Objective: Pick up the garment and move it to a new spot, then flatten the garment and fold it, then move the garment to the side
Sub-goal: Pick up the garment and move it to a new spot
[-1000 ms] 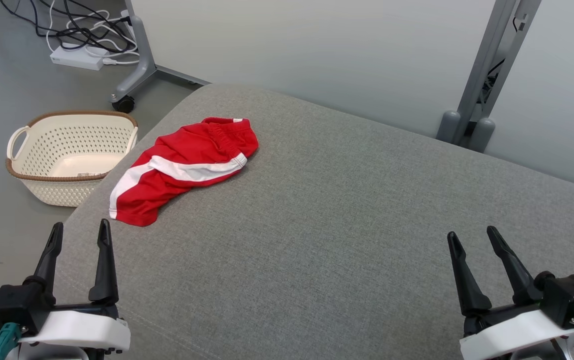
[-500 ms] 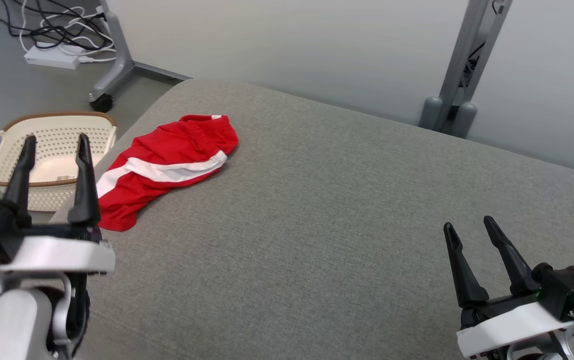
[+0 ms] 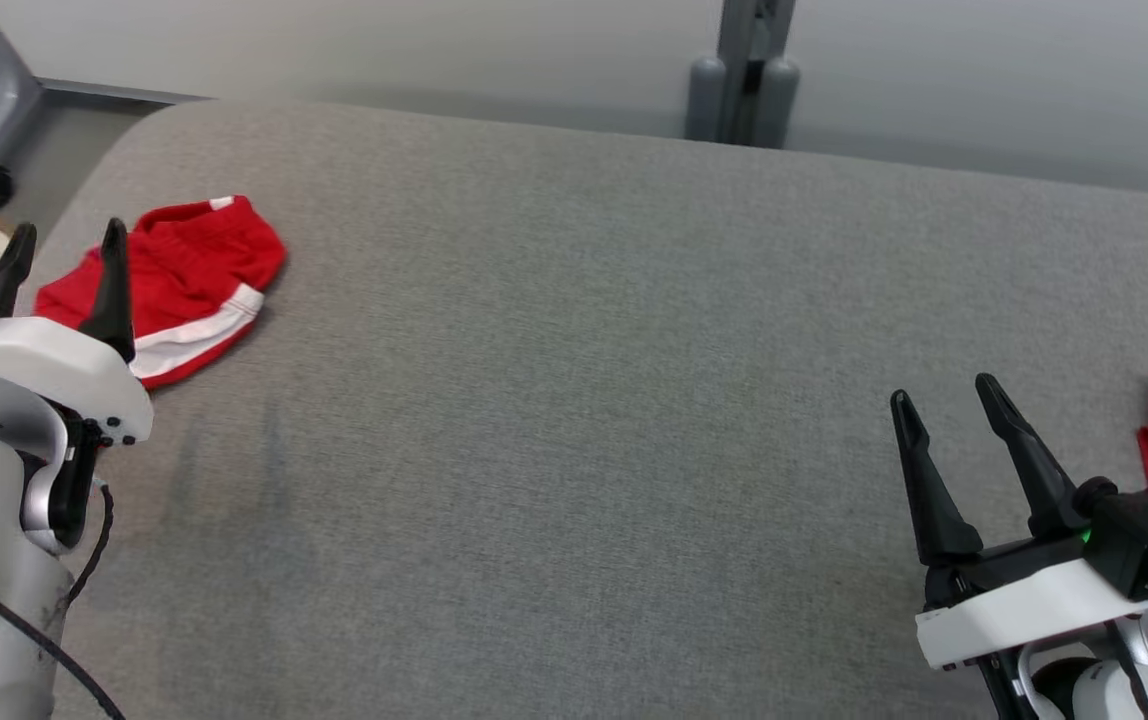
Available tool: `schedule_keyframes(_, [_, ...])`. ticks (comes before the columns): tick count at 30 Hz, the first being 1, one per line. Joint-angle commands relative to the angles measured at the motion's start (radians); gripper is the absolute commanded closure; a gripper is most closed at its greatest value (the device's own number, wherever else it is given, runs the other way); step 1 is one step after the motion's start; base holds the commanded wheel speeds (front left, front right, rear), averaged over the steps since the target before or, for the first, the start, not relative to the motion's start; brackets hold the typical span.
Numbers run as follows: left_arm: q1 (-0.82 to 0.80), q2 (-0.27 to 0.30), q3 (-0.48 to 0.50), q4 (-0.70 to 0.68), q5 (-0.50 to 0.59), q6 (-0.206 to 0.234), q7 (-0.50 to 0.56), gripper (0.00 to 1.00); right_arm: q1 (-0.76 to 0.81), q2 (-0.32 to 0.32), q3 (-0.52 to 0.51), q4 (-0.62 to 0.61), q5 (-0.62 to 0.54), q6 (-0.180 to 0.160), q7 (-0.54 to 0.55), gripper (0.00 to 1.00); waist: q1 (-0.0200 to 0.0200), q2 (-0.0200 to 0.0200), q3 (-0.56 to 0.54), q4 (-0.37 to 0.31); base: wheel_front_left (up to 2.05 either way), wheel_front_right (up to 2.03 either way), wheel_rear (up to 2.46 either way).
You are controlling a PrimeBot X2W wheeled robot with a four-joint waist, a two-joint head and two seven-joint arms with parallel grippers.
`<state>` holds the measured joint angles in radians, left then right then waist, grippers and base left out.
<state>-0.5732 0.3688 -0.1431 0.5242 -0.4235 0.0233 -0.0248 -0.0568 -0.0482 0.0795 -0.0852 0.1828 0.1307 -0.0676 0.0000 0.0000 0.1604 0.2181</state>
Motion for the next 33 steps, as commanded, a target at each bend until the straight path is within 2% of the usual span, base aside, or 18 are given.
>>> schedule_keyframes(1, [-0.02, 0.002, 0.0, 0.015, -0.002, -0.007, 0.005, 0.0, -0.011, -0.005, 0.0, -0.004, -0.002, 0.0, 0.002, 0.0, 0.0, 0.0, 0.065, -0.064, 0.0, 0.0, 0.0])
schedule_keyframes(8, [-0.13, -0.009, -0.023, 0.279, -0.013, -0.058, 0.01, 0.0, -0.057, -0.019, 0.007, -0.01, 0.003, 0.0, -0.003, 0.0, 0.0, 0.0, 0.164, -0.13, 0.0, 0.0, 0.0])
schedule_keyframes(14, [-0.226, -0.008, -0.029, 0.443, -0.016, -0.054, 0.02, 0.0, -0.087, -0.04, 0.016, -0.01, 0.008, 0.0, -0.007, 0.0, 0.0, 0.0, 0.228, -0.162, 0.0, 0.0, 0.0])
schedule_keyframes(20, [-0.285, 0.024, -0.027, 0.569, -0.014, -0.035, 0.032, 0.0, -0.109, -0.041, 0.017, -0.001, 0.015, 0.0, -0.017, 0.0, 0.0, 0.0, 0.269, -0.189, 0.0, 0.0, 0.0])
schedule_keyframes(21, [-0.295, 0.028, -0.025, 0.586, -0.014, -0.028, 0.031, 0.05, -0.113, -0.041, 0.016, -0.001, 0.015, 0.0, -0.019, 0.0, 0.0, 0.0, 0.275, -0.191, 0.0, 0.0, 0.0])
schedule_keyframes(23, [-0.306, 0.036, -0.03, 0.615, -0.008, -0.017, 0.027, 0.39, -0.116, -0.042, 0.011, 0.005, 0.016, 0.0, -0.024, 0.0, 0.0, 0.0, 0.281, -0.195, 0.0, 0.0, 0.0])
schedule_keyframes(24, [-0.312, 0.042, -0.031, 0.622, -0.004, -0.012, 0.013, 0.6, -0.117, -0.042, 0.008, 0.007, 0.017, 0.0, -0.025, 0.0, 0.0, 0.0, 0.282, -0.196, 0.0, 0.0, 0.0])
schedule_keyframes(25, [-0.317, 0.046, -0.027, 0.631, -0.008, -0.012, 0.001, 1.0, -0.117, -0.041, 0.006, 0.009, 0.018, 0.0, -0.027, 0.0, 0.0, 0.0, 0.283, -0.196, 0.0, 0.0, 0.0])
schedule_keyframes(30, [-0.331, 0.042, -0.028, 0.631, -0.014, -0.041, -0.088, 1.0, -0.105, -0.036, -0.017, 0.02, 0.017, 0.0, -0.035, 0.0, 0.0, 0.0, 0.262, -0.182, 0.0, 0.0, 0.0])
schedule_keyframes(33, [-0.346, 0.026, -0.034, 0.602, -0.019, -0.076, -0.151, 1.0, -0.101, -0.034, -0.028, 0.017, 0.013, 0.0, -0.031, 0.0, 0.0, 0.0, 0.245, -0.167, 0.0, 0.0, 0.0])
